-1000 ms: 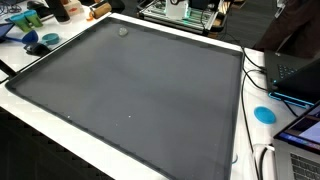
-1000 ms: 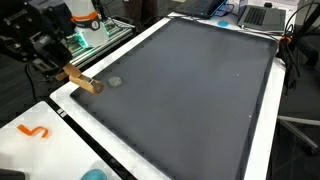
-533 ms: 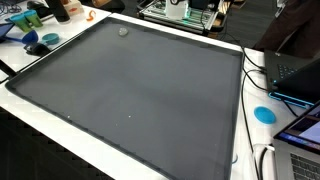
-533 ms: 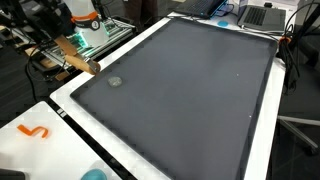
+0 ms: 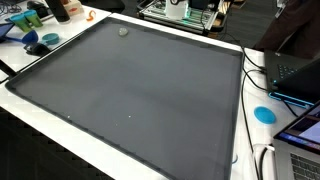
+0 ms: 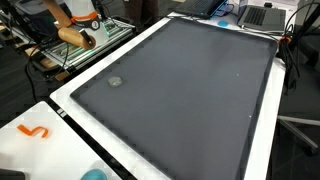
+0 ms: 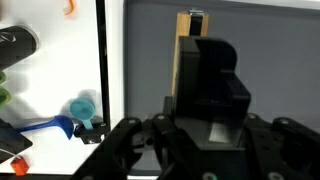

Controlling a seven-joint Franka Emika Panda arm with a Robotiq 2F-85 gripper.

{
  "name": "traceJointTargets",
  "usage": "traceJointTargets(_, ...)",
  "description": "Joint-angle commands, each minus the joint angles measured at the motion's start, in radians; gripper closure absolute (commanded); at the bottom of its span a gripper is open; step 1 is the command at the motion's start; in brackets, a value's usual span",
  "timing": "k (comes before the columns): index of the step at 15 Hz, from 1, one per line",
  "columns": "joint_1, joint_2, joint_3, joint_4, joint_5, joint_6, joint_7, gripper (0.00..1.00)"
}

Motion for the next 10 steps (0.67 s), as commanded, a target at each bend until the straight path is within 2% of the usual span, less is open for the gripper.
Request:
traceJointTargets(1,0.038,-0.017,-0.025,0.003,-0.022,-0.008,0.026,0.5)
traceJointTargets(9,0.041,-0.029,-0.023,-0.002,-0.027,-0.012,0.037,0.5)
traceJointTargets(10,0.043,0.012,-0.034,0.003,-0.023,-0.004,0.032,0.75)
